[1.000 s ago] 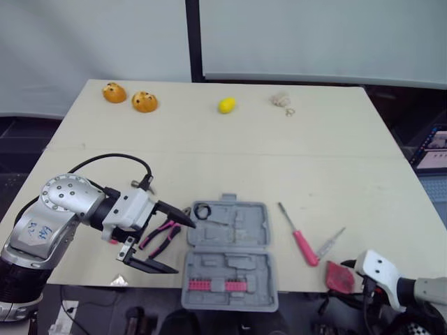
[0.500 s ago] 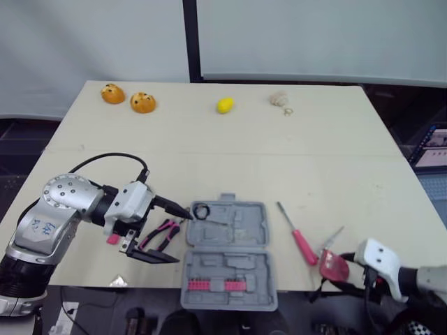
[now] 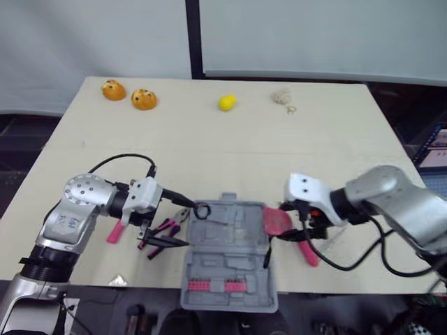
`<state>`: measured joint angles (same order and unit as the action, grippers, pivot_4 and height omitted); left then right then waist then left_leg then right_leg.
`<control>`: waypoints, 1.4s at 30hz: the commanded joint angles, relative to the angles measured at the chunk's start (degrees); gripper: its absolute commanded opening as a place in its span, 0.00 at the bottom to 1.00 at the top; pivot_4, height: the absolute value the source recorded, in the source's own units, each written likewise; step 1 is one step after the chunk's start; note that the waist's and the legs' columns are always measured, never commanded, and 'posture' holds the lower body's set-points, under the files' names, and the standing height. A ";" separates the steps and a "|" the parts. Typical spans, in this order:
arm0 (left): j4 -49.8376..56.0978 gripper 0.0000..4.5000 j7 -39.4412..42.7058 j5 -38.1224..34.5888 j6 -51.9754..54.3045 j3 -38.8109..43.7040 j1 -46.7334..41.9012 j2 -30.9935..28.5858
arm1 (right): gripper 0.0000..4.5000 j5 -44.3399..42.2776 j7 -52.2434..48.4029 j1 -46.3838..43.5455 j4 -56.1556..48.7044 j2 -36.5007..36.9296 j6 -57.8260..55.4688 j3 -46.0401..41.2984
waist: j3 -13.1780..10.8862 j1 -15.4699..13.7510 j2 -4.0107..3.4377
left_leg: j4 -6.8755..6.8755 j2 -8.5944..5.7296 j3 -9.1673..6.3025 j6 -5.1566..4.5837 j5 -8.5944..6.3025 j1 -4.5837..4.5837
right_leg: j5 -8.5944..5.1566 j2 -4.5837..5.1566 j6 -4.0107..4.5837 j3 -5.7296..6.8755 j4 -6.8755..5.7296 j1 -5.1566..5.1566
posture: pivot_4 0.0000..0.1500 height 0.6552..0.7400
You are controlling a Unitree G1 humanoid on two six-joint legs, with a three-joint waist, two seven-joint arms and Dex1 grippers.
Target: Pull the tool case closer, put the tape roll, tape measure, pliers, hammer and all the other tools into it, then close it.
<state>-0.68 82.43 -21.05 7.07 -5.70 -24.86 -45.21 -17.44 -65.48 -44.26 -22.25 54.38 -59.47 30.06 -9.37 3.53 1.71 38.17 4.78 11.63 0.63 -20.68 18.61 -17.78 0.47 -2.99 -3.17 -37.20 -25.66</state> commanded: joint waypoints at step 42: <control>-3.29 1.00 -2.38 2.44 -5.53 3.16 -0.02 -0.46 | 1.00 18.17 0.97 -10.51 16.71 -18.88 6.60 3.88 | 0.00 2.04 -0.06 | 0.43 0.09 0.02 0.10 0.03 0.09 | -0.05 -0.02 0.07 0.07 -0.57 -0.16 | 1.00 1.00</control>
<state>-5.22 80.50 -17.86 1.68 -4.26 -25.35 -45.11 2.31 -64.88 -54.74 -1.14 34.64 -52.09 38.07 -9.37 5.58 1.65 38.60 4.88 11.63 0.73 -20.65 18.73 -17.82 0.46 -2.93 -3.09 -37.76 -25.84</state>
